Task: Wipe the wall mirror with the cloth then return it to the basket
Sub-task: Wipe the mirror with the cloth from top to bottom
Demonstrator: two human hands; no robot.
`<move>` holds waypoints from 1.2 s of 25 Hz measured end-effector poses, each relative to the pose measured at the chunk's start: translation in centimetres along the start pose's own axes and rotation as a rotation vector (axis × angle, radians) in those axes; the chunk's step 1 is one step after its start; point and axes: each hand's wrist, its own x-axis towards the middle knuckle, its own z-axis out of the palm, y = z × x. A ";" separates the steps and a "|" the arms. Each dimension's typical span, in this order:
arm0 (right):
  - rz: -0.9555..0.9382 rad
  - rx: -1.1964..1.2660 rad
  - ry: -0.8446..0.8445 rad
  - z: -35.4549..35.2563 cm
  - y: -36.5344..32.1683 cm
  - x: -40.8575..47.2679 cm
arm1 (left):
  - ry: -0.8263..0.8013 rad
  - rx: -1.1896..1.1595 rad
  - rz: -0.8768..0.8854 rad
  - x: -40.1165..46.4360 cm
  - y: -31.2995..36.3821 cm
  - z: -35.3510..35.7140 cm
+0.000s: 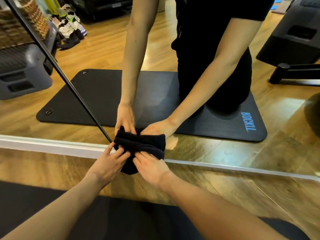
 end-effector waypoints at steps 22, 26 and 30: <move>0.473 0.203 -0.286 -8.9 2.8 -4.9 | -0.045 -0.574 -0.247 0.6 1.3 -9.8; 0.571 0.214 -0.412 -12.4 5.2 -8.1 | -0.071 -0.738 -0.219 1.0 2.9 -14.9; 0.635 0.152 -0.482 -17.0 8.0 -11.8 | -0.054 -0.843 -0.166 1.3 4.8 -20.5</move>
